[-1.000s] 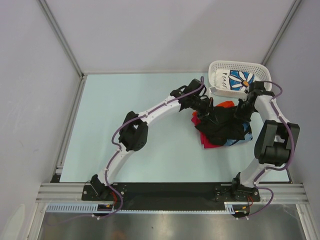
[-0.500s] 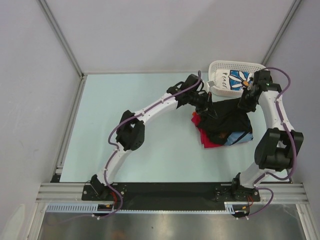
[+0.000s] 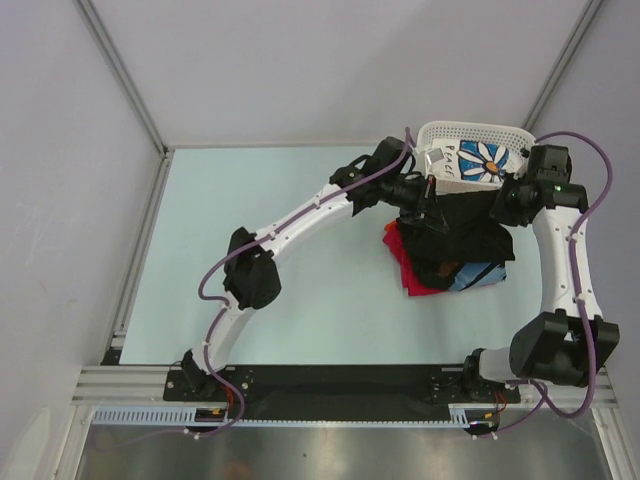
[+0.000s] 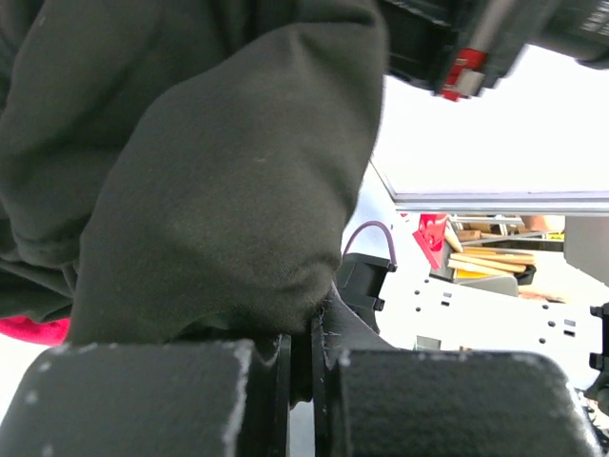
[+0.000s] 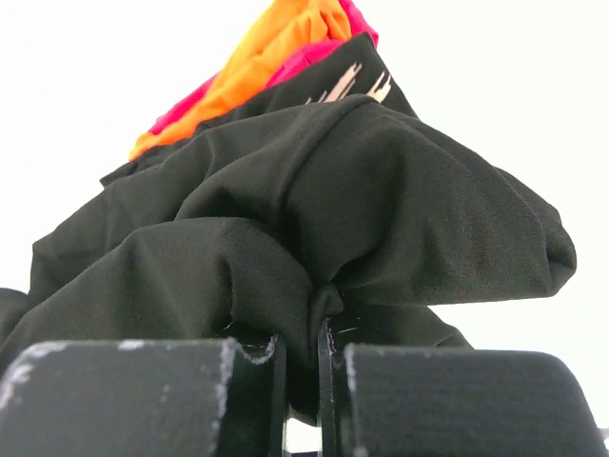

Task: Fold and stack the t-shirts
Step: Put the neatly folded tshirt into the corner of the board with both arms

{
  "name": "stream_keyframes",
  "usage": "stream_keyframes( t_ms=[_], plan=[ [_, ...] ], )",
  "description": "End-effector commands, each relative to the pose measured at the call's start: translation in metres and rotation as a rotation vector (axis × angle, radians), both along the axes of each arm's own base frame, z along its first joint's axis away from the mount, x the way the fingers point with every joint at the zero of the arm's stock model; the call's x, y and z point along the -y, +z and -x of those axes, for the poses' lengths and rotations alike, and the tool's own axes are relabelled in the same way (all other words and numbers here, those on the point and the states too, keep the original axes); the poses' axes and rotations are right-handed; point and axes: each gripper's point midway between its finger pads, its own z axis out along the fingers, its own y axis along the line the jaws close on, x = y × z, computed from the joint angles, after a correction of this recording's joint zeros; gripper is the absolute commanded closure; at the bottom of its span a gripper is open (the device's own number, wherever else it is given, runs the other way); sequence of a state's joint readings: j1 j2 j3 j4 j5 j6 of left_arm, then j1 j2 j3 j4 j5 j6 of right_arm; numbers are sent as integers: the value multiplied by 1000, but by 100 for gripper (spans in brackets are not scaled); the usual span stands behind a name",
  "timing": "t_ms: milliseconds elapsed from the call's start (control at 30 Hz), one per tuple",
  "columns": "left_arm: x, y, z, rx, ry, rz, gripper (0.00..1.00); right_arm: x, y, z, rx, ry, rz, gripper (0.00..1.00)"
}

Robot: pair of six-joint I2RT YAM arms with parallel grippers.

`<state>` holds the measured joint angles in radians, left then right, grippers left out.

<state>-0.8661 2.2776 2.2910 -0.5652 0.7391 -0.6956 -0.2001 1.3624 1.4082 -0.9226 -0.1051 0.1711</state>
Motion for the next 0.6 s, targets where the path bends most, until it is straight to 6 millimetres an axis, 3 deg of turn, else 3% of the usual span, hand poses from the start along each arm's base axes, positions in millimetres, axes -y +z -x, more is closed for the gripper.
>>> stream_keyframes(
  t_ms=[0,233,467,567],
  plan=[
    [-12,38,46,-75,-151,32,100,62,20,-43,162,-140,157,100],
    [-11,22,48,-83,-150,2,100,59,11,-86,161,-66,99,100],
    [4,-1,50,-158,-165,-14,100,57,-12,-108,131,-22,64,100],
    [13,-14,51,-184,-172,-19,100,55,-28,-109,86,-13,58,100]
  ],
)
